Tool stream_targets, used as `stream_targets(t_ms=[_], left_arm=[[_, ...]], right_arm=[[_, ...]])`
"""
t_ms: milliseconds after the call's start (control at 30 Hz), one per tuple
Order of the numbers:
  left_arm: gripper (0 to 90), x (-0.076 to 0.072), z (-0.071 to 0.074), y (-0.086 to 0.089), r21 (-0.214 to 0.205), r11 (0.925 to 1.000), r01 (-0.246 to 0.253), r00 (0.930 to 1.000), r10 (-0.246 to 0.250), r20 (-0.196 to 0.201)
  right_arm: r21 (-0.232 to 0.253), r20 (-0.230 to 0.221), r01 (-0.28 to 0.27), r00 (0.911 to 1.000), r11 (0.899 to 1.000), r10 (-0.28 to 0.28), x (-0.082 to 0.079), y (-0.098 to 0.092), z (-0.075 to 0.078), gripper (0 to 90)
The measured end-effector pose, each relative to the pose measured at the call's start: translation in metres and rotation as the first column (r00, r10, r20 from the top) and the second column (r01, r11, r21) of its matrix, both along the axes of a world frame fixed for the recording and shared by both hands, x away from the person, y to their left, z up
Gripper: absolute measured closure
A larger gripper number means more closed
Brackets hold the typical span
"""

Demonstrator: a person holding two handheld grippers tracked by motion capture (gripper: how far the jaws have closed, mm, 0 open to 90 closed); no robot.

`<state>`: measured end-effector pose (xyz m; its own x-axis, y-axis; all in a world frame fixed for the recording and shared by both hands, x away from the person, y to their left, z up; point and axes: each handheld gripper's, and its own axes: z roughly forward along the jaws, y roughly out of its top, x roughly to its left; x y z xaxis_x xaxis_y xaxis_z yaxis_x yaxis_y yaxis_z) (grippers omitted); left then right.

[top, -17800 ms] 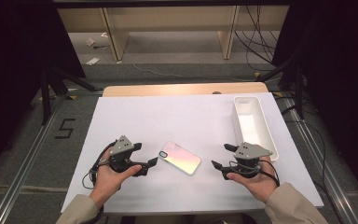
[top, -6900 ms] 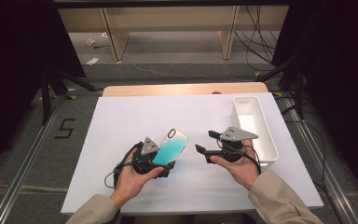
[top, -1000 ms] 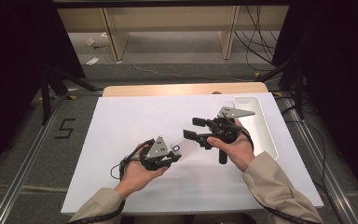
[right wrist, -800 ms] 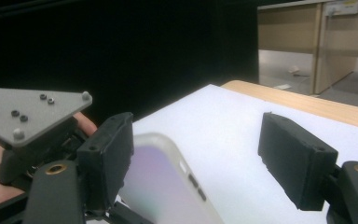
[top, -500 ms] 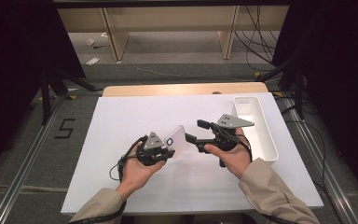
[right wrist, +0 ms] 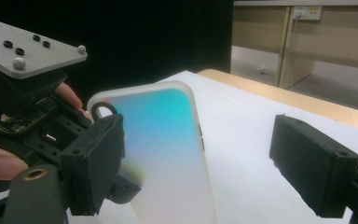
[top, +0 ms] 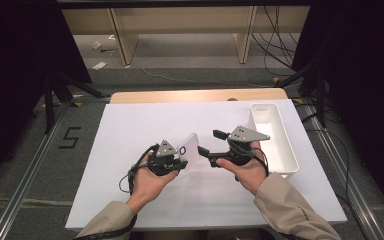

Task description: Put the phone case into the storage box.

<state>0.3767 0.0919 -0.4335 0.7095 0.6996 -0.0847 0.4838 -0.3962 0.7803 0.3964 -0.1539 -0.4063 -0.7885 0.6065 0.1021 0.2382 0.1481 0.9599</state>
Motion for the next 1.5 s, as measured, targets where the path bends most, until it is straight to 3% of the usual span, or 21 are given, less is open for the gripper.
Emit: stream_targets(t_ms=[567,1133,1500], left_arm=[[80.7,0.002,0.000,-0.007,-0.004,1.0000,0.003,0.9995,-0.003,-0.031],[80.7,0.002,0.004,-0.018,-0.002,0.9995,0.031,0.9991,-0.031,-0.029],[80.7,0.001,0.004,-0.024,0.005,0.9989,0.047,0.9986,-0.047,-0.024]], right_arm=[[-0.014,0.016,0.000,0.9999,1.000,0.000,-0.005,0.009,-0.003,14.5],[-0.044,0.033,0.004,0.9995,0.999,-0.003,-0.007,0.020,-0.004,6.4],[-0.056,0.038,0.029,0.9989,0.998,-0.027,-0.004,0.027,-0.006,5.9]])
